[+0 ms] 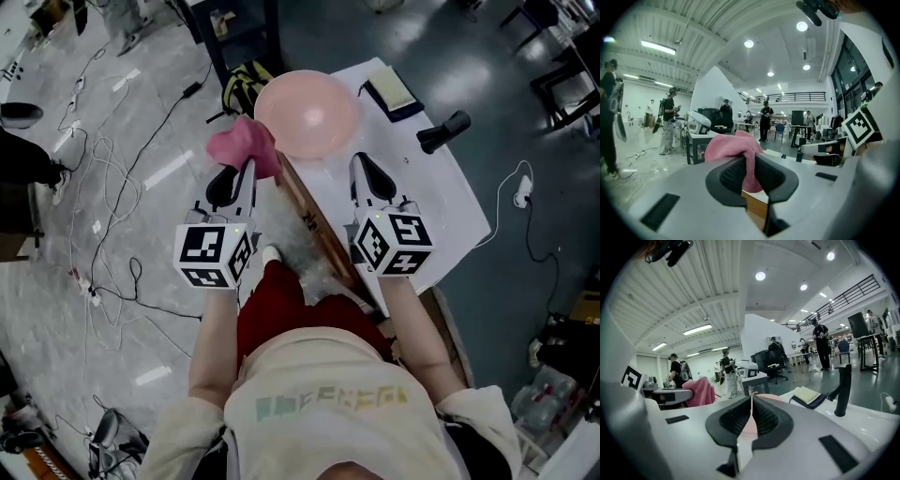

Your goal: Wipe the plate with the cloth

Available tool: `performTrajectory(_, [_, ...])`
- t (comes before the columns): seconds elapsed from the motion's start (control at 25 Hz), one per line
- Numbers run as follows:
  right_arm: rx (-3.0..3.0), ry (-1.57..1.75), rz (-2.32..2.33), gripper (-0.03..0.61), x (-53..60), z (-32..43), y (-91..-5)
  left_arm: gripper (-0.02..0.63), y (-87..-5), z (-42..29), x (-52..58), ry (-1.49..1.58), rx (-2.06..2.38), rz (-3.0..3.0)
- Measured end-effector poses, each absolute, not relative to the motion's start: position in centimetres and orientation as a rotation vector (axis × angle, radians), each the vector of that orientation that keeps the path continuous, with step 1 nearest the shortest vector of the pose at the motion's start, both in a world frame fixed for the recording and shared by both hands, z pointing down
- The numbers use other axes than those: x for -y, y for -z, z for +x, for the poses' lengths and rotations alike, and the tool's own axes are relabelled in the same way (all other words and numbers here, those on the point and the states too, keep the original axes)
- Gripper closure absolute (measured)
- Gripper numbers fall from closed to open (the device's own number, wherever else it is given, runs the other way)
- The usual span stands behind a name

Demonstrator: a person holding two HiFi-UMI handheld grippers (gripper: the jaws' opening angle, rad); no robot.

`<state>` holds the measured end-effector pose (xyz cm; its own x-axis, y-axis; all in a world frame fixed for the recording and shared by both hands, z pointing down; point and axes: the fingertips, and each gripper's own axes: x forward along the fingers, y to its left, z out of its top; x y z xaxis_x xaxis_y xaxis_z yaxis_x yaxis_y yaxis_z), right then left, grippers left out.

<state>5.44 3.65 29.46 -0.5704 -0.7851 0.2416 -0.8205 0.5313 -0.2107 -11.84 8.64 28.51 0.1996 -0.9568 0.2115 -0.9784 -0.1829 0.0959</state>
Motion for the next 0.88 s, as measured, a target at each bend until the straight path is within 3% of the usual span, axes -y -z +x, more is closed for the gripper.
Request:
performTrajectory(0.36, [2.447,-0.441,1.604,0.538,0.9,3.5,-31.4,0.552,-29.8,-16.9,-2.1,-0.16,1.684,2.372])
performTrajectory(0.88, [2.301,-0.419,1.757,0.538,3.7,3.9,-30.3,0.552,-30.6,-16.9,1.2,-0.145,1.519,2.465])
